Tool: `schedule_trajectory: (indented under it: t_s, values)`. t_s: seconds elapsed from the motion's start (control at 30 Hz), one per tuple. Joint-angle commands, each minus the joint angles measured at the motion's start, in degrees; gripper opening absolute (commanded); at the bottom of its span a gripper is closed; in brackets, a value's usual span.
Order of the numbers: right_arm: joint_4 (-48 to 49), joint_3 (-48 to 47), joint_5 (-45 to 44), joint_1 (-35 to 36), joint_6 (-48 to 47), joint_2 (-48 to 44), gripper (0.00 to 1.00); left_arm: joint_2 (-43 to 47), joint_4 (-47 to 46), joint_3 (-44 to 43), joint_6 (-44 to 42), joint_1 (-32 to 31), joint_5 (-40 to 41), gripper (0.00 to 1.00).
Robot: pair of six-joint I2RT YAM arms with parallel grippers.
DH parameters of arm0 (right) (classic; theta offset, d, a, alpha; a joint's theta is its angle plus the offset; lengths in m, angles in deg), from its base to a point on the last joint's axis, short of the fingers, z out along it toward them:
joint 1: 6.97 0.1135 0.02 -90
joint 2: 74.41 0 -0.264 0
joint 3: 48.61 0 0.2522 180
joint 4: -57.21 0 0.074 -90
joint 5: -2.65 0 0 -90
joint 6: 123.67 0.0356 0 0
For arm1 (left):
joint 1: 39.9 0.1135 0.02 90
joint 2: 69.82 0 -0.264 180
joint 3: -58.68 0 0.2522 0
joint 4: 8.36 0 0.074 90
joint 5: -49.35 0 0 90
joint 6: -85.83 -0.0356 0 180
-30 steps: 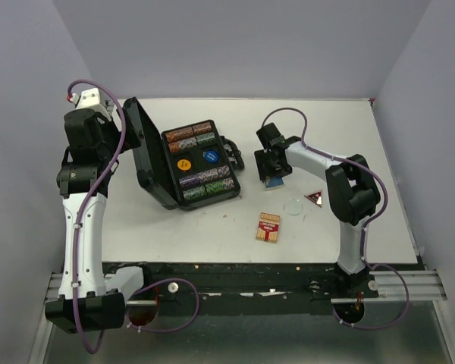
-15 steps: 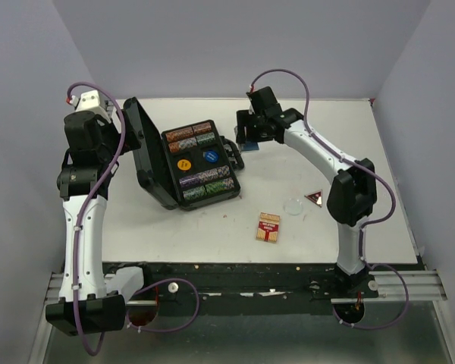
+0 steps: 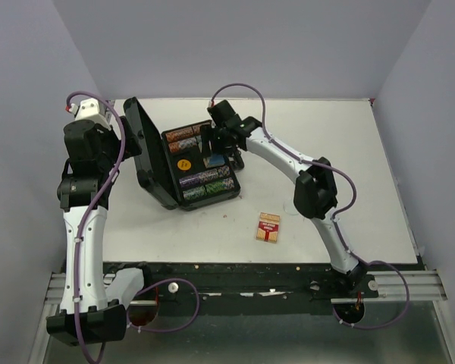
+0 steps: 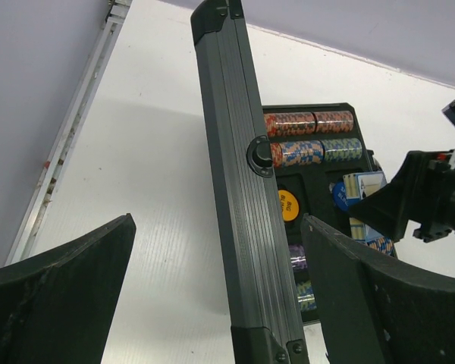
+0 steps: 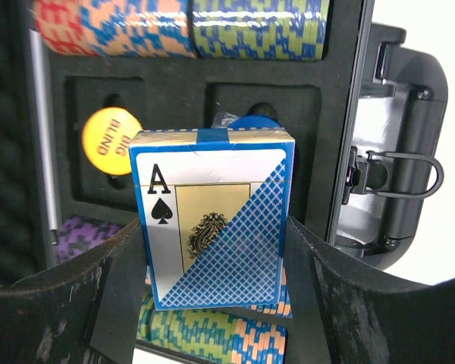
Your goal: Pack up texas hold em set
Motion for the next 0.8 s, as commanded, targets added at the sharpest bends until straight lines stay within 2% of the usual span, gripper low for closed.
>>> schedule_trajectory:
  t_s: [0.0, 0.23, 0.77]
  values:
    - [-1.70, -3.84, -2.75, 0.21, -0.37, 1.92, 0.01, 2.11, -0.88, 1.41, 0.77, 0.29, -1.23, 0.99]
    - [-2.41, -7.97, -6.00, 0.30, -3.45, 5.00, 0.01, 3.86, 0.18, 2.47, 0.68, 0.37, -0.09, 0.99]
    - [-5.39, -10.70, -4.77, 0.82, -5.64, 11.59, 0.01, 3.69, 0.97, 3.08, -0.55, 0.28, 1.23, 0.99]
